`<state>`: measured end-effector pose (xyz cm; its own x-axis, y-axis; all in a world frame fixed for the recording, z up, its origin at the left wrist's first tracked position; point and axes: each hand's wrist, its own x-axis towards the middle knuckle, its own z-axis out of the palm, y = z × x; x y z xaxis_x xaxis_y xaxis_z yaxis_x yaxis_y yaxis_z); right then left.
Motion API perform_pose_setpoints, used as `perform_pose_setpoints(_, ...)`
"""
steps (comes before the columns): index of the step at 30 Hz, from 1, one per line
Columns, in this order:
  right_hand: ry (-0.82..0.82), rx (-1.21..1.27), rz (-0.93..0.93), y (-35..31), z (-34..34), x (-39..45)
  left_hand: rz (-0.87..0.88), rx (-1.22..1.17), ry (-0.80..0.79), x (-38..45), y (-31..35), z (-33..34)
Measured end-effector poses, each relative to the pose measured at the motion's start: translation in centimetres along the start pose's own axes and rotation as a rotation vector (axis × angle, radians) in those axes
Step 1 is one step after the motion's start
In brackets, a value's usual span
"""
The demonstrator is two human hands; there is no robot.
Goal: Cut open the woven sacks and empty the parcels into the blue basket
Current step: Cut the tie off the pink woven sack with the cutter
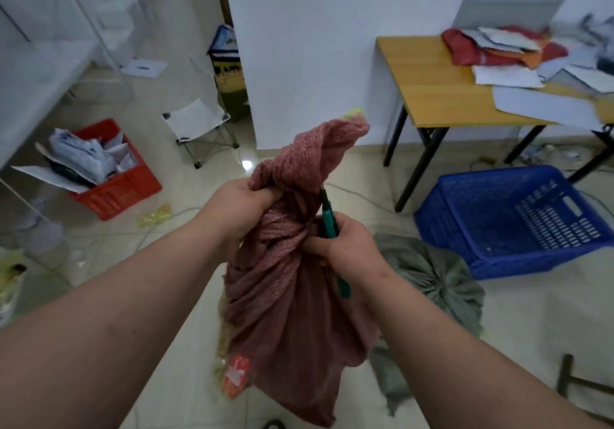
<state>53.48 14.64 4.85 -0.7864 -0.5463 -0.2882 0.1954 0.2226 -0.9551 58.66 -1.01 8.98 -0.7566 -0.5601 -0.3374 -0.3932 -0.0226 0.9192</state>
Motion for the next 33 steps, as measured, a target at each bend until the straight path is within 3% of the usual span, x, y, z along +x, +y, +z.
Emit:
perform_pose_setpoints(6, -0.067, 0.013, 0.031, -1.3, -9.2, -7.5, 0.024, 0.060, 0.039, -5.8, 1.6, 6.5)
perform_pose_setpoints(10, -0.003, 0.024, 0.033, -1.4, -16.1, -12.5, 0.057, 0.089, 0.068, -9.3, 1.6, 13.1)
perform_pose_setpoints(13, 0.059, 0.037, 0.042, -1.0, -20.2, -15.4, 0.092, 0.213, 0.231, -11.5, 1.8, 17.6)
perform_pose_setpoints(16, 0.112, 0.050, 0.061, -0.3, -23.0, -16.8, 0.255, 0.481, 0.431, -13.7, 2.4, 21.1)
perform_pose_setpoints(18, 0.164, 0.059, 0.070, 0.4, -24.6, -17.0, 0.471, 0.526, 0.452, -15.1, 2.7, 23.2)
perform_pose_setpoints(21, 0.236, 0.054, 0.093, 0.9, -26.8, -16.8, 0.546, 0.500, 0.163, -15.7, 2.8, 26.6)
perform_pose_setpoints(25, 0.322, 0.059, 0.116, 0.4, -30.3, -16.2, 0.408, 0.612, -0.311, -14.4, 2.4, 31.0)
perform_pose_setpoints(30, 0.425, 0.074, 0.123, 0.5, -35.4, -15.2, 0.352, 0.455, -0.382, -12.3, 2.9, 36.7)
perform_pose_setpoints(33, 0.479, 0.087, 0.146, 1.3, -38.5, -15.0, 0.415, 0.569, -0.403, -11.3, 3.6, 40.3)
